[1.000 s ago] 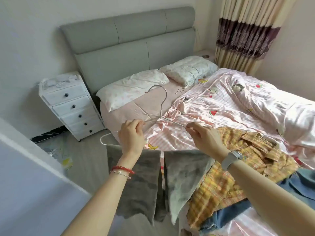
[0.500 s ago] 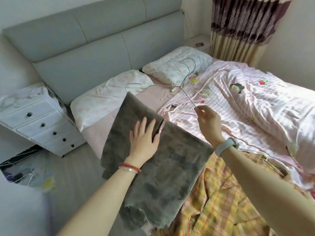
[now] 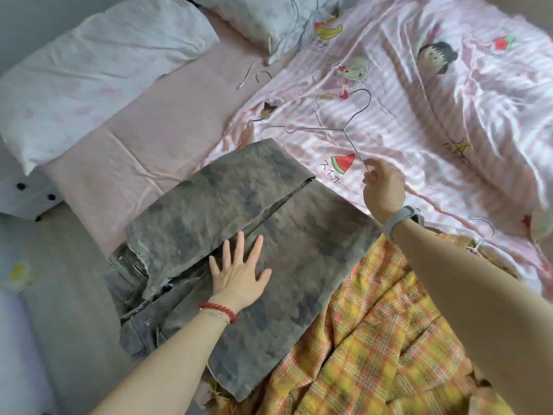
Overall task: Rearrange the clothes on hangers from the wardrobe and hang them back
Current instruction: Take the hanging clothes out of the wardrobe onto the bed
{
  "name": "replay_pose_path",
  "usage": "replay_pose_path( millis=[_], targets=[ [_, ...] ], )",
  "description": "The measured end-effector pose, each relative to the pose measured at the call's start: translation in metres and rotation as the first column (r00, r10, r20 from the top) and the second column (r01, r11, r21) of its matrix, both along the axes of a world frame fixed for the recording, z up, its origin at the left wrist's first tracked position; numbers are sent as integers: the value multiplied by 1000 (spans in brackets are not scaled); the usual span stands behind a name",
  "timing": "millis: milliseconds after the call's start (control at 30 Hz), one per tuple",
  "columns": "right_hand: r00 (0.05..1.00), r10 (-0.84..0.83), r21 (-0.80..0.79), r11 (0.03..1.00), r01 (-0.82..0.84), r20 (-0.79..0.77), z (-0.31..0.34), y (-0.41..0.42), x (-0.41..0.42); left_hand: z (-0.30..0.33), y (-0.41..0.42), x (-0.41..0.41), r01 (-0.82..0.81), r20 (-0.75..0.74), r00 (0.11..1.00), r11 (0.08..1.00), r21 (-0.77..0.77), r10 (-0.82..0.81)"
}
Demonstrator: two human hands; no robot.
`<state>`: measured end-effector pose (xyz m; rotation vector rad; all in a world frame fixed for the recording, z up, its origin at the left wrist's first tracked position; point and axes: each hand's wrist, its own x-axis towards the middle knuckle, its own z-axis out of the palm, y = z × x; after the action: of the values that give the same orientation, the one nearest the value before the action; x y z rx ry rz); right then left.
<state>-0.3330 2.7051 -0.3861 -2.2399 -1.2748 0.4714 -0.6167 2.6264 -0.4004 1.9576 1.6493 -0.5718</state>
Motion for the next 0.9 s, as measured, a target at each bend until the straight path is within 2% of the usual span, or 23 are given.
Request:
replay_pose_path(
  millis=[67, 133, 233, 300, 400, 533, 633, 733, 900],
  targets=[
    [997, 57, -158, 986, -49, 49, -14, 1, 3, -8, 2, 3, 14, -22, 1000, 1000, -2, -14],
    [979, 162, -380, 919, -103, 126, -25, -10, -1, -10, 4, 4, 29, -38, 999, 999, -20, -30],
    [950, 275, -442, 878, -185, 149, -25, -33, -18, -6, 6, 4, 9, -3, 1000, 999, -50, -9],
    [924, 350, -414, 871, -263, 150, -15, -46, -35, 2, 9, 2, -20, 52, 998, 999, -28, 22],
    [916, 380, -316, 891, -325, 130, 9, -67, -67, 23, 9, -7, -61, 109, 993, 990, 131, 47],
    [936, 351, -203, 918, -340, 20, 49, -94, -117, 66, -6, -40, -63, 133, 991, 924, 377, 13],
    [901, 433, -95, 898, -429, 25, 79, -119, -168, 105, -38, -84, -105, 159, 987, 850, 517, 26],
    [838, 541, 54, 837, -545, 71, 108, -155, -229, 130, -93, -137, -219, 215, 971, 740, 636, 103],
    [652, 748, 140, 637, -758, 126, 143, -239, -343, 158, -216, -224, -318, 223, 948, 710, 628, 227]
  ],
)
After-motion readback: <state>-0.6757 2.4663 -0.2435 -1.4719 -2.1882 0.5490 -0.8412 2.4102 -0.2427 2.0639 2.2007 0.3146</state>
